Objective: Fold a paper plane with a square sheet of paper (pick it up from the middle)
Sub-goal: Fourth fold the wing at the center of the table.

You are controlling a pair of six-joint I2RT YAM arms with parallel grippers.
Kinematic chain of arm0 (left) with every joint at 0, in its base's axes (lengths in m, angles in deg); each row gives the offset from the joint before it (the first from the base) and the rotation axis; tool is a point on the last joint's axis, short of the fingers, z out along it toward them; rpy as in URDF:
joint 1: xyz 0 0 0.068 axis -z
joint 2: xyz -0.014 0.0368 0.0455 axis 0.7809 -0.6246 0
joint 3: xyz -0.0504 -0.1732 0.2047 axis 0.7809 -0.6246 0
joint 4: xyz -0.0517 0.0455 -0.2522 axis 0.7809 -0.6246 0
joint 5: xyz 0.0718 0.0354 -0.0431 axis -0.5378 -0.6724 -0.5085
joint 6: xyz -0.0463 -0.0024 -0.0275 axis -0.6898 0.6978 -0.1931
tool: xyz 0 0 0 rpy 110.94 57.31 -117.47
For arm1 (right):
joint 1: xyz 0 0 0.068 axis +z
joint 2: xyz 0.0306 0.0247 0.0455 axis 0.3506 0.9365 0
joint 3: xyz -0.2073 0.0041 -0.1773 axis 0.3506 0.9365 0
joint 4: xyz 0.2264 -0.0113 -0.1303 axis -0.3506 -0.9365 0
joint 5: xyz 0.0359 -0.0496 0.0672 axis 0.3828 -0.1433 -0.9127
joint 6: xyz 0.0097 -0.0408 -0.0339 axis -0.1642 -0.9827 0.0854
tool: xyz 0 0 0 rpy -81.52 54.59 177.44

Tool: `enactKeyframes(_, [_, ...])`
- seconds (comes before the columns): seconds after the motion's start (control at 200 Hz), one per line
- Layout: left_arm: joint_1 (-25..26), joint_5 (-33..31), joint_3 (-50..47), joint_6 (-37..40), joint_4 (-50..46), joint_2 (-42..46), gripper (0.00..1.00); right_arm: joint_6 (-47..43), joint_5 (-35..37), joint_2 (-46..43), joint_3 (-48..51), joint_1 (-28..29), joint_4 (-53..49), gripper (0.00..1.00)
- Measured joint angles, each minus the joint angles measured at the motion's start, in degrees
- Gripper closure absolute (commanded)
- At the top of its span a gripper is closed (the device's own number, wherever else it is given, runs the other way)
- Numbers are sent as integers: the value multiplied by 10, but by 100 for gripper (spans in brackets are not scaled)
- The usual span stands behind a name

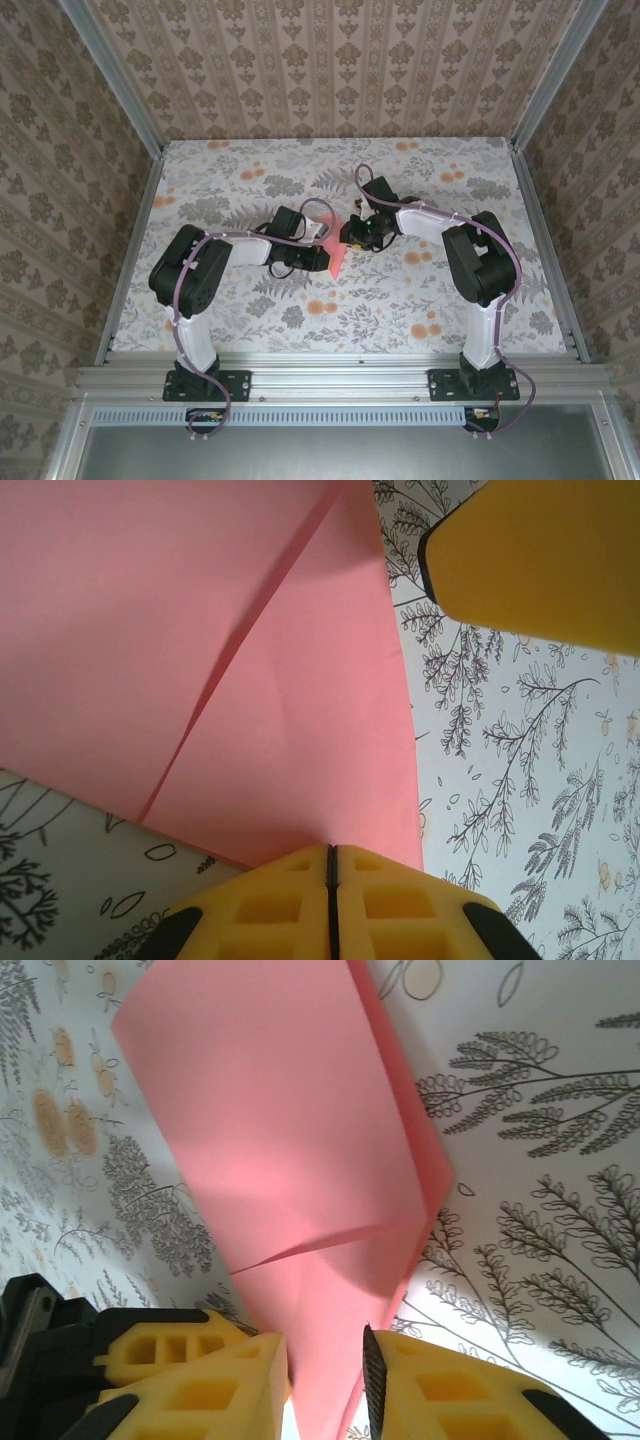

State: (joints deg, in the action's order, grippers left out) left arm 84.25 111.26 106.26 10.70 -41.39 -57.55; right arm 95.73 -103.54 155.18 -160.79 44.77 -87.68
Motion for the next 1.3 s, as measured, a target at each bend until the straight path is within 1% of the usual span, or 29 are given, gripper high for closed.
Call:
enactKeyframes(0.19, [0, 1, 0, 0, 0, 0, 91, 1, 2, 2, 3, -1, 1, 68])
enactKeyframes(0.465, [0, 1, 0, 0, 0, 0, 91, 3, 1, 35, -12, -4, 0, 66])
enactKeyframes(0.88, [0, 1, 0, 0, 0, 0, 91, 7, -7, 35, -12, -5, 7, 78])
enactKeyframes(1.085, [0, 2, 0, 0, 0, 0, 91, 7, -7, 34, -12, -5, 9, 85])
enactKeyframes(1.19, [-1, 2, 0, 0, 0, 0, 91, 6, -8, 34, -12, -4, 12, 90])
enactKeyframes(1.3, [-2, 2, 0, 0, 0, 0, 91, 7, -8, 33, -12, -2, 17, 91])
